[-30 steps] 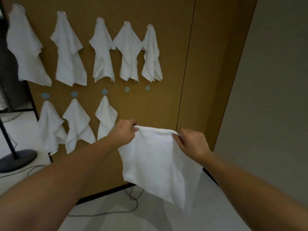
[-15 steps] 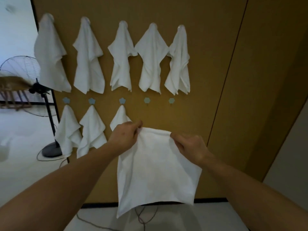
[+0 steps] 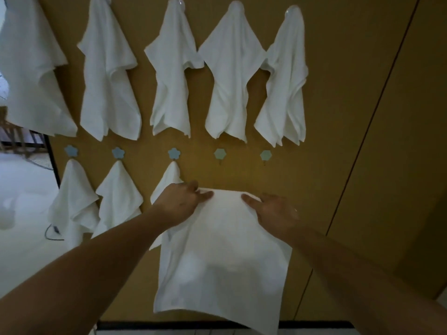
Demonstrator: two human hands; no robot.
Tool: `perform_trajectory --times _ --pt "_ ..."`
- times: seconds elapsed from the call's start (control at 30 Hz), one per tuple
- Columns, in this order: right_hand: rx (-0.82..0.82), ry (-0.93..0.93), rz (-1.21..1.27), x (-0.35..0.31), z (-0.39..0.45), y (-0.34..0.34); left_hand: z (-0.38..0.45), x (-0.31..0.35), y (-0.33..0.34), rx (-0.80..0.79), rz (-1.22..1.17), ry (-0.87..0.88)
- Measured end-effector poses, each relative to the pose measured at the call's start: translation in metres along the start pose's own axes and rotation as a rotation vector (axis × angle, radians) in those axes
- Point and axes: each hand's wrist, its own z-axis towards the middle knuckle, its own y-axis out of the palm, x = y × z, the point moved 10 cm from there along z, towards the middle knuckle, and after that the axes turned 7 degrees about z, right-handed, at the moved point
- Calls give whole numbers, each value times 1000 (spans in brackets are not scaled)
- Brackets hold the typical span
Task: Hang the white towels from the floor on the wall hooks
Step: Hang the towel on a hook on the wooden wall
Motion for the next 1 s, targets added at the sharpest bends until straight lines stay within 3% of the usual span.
perform_trajectory --times 0.17,0.43,0.57,0.73,0.9,1.0 --pt "-76 45 -124 28 93 48 73 -45 74 -73 51 -21" --pt "-10 90 -194 73 213 103 168 -101 147 -74 73 -82" --pt "92 111 2 81 228 129 183 -103 183 -141 51 -73" --pt "339 157 263 77 209 155 176 -79 184 72 -132 2" --pt "329 310 534 74 203 181 177 -54 191 145 -498 -188" --pt "350 376 589 82 201 190 178 -55 192 163 -587 -296"
